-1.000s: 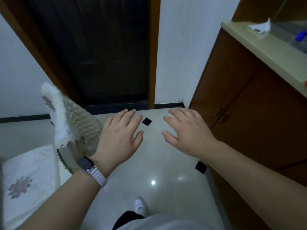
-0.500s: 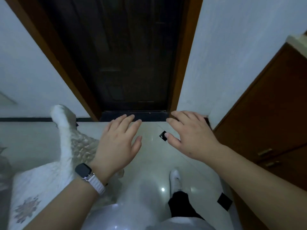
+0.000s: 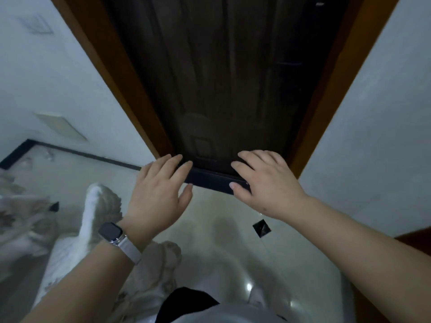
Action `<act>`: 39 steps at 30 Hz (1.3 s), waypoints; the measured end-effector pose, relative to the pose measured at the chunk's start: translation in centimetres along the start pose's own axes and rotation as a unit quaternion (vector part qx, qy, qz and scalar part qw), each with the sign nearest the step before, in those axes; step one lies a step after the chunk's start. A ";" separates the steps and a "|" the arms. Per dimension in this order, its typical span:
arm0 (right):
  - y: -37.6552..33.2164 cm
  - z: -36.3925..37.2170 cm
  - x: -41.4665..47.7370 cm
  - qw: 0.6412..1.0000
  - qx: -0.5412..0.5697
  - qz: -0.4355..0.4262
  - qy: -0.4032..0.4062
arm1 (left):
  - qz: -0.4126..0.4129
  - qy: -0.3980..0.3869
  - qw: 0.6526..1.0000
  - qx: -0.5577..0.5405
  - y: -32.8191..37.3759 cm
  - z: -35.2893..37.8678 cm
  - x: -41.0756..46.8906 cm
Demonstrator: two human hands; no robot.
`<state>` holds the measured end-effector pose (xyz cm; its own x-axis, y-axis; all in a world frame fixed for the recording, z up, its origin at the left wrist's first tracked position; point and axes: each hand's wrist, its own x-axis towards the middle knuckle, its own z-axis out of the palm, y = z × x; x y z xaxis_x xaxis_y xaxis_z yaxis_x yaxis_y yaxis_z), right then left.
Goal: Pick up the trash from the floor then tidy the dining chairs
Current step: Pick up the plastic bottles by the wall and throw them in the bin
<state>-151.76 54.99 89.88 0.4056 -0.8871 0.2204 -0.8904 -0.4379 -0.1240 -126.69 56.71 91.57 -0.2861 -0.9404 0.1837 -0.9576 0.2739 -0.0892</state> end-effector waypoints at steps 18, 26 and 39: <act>-7.8 7.7 30.8 0.981 -0.020 -0.181 -0.063 | -0.179 0.062 0.982 -0.022 -24.1 7.6 11.0; -14.5 10.6 42.7 0.962 0.009 -0.271 -0.028 | -0.250 0.061 0.966 -0.006 -34.3 10.0 11.8; -22.0 20.0 61.8 0.903 0.099 -0.419 0.001 | -0.379 0.032 0.923 0.055 -46.5 12.0 16.5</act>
<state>-102.93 6.87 86.89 0.9187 -0.2329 0.3190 -0.2179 -0.9725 -0.0826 -86.46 25.98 86.97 0.4600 -0.8388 0.2911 -0.8753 -0.4835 -0.0099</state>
